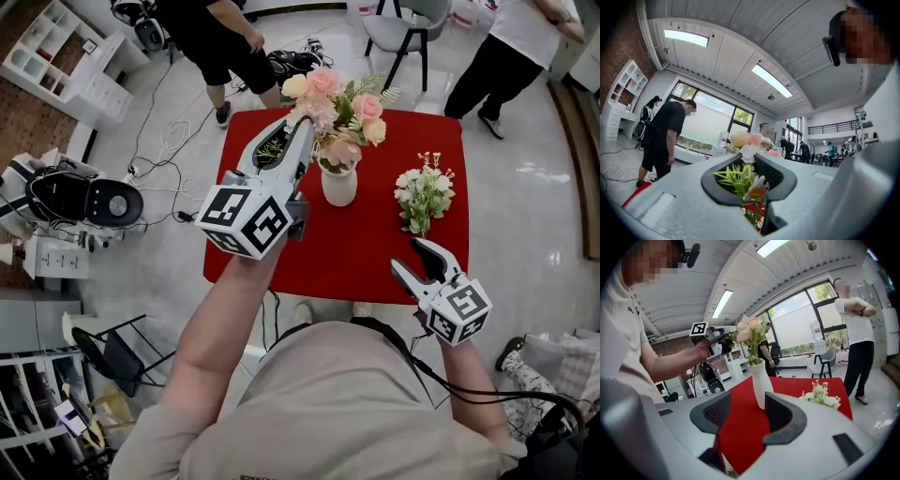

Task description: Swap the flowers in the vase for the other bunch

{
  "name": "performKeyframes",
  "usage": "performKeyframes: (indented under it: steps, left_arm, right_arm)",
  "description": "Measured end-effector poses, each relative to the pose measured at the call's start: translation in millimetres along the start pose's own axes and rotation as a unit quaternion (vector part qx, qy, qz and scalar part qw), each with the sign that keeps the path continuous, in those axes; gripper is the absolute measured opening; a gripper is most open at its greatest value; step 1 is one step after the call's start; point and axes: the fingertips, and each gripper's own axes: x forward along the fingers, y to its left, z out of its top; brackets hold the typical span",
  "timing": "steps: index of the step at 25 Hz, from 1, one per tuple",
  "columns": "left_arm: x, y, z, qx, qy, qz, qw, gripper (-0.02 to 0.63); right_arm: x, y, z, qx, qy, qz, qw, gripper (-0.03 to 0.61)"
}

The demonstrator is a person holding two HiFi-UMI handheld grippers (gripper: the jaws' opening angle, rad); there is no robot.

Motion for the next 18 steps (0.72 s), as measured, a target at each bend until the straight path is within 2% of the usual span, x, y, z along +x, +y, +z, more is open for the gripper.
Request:
performKeyframes:
  steps: [12,18]
  left_arm:
    - [-1.0,1.2,45.0,0.006,-0.032,-0.009,0.9994,0.078]
    - [-5.1,-5.4,70.6,-0.001,-0.049,-0.032,0.9983,0.078]
  right_arm:
    - [-0.1,-0.1,1.0,-0.001,-0.001,0.002,1.000,0.232]
    - [3.2,-0.7,1.2,-0.001,0.000,0.003,1.000,0.232]
